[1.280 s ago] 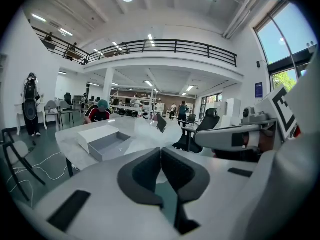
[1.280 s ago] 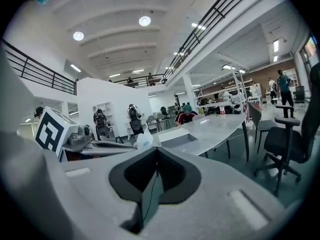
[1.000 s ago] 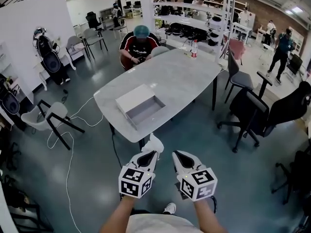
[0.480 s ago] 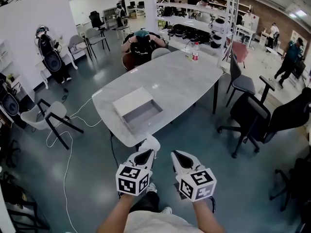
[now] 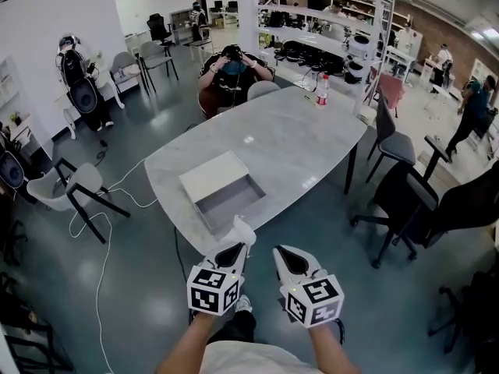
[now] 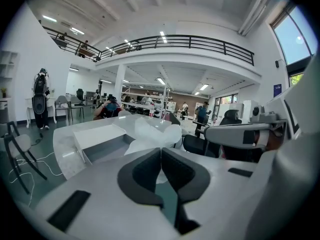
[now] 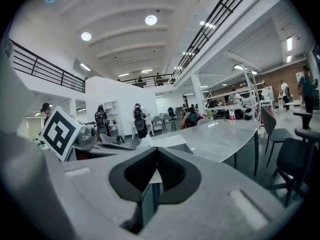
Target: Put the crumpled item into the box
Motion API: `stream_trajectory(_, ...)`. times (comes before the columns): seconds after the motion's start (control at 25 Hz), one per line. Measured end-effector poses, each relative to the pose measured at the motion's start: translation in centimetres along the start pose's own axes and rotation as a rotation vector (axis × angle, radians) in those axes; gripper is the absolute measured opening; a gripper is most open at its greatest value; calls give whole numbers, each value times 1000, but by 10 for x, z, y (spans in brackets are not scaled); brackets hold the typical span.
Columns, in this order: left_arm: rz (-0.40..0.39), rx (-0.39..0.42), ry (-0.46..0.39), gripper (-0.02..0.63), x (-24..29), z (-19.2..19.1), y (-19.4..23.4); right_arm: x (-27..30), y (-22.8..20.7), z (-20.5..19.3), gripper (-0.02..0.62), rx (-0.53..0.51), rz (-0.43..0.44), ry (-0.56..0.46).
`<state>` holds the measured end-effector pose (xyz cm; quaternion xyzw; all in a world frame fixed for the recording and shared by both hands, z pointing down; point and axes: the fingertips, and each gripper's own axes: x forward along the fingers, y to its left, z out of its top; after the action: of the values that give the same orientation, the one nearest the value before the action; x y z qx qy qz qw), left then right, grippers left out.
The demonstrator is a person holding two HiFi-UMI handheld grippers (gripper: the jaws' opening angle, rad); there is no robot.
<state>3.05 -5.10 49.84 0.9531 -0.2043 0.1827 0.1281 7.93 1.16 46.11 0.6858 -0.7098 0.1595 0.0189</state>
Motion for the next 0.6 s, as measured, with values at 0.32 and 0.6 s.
stream_trajectory(0.32, 12, -4, 43, 14, 50, 19, 59, 77, -23, 17, 5, 3, 27, 38)
stream_trajectory(0.6, -6, -10, 109, 14, 90, 22, 105, 138, -41, 31, 5, 6, 25, 71)
